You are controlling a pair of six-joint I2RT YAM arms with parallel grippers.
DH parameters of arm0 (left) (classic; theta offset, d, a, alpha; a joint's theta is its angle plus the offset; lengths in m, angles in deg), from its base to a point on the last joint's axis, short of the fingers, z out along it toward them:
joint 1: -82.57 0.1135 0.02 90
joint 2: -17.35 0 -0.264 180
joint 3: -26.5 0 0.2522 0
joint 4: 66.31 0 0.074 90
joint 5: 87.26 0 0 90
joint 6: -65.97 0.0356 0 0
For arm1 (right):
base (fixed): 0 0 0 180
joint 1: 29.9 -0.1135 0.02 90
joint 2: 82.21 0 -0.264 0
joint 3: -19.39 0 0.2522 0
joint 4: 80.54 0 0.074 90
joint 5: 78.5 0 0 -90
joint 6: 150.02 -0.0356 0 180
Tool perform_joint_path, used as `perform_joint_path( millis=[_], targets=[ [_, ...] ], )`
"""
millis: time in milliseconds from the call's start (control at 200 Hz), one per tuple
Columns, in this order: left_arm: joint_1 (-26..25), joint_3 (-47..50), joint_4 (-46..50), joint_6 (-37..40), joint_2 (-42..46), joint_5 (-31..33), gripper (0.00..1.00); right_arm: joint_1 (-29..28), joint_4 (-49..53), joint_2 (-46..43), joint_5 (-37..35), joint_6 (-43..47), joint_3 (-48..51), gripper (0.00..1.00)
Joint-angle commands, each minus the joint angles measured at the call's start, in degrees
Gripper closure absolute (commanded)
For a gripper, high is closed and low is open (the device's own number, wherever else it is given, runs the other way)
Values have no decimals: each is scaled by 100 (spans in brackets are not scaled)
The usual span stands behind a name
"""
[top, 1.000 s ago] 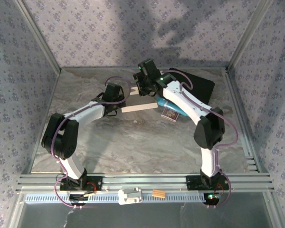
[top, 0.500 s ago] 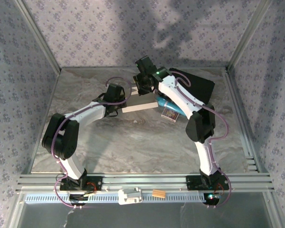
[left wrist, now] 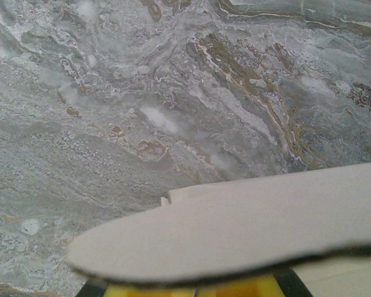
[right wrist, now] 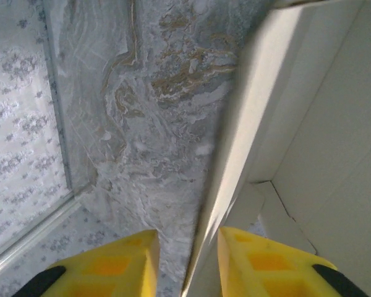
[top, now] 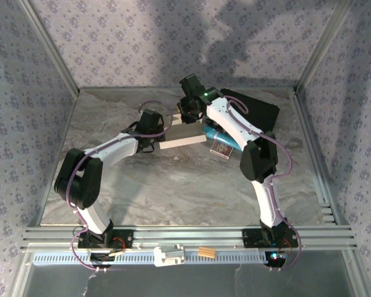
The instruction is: Fold the paper box
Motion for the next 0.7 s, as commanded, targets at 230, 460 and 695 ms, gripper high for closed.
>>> perform_joint_path(
  millis=[230, 460, 695],
  targets=[
    [-150, 183, 256, 132, 287, 231, 100, 7, -526, -254, 428, -52, 857, 90],
    [-310, 323, 652, -165, 806, 313, 64, -78, -663, -809, 454, 61, 1726, 100],
    [-768, 1229, 1953, -1475, 2865, -107, 53, -239, -1291, -1616, 538, 235, 3309, 100]
  ],
)
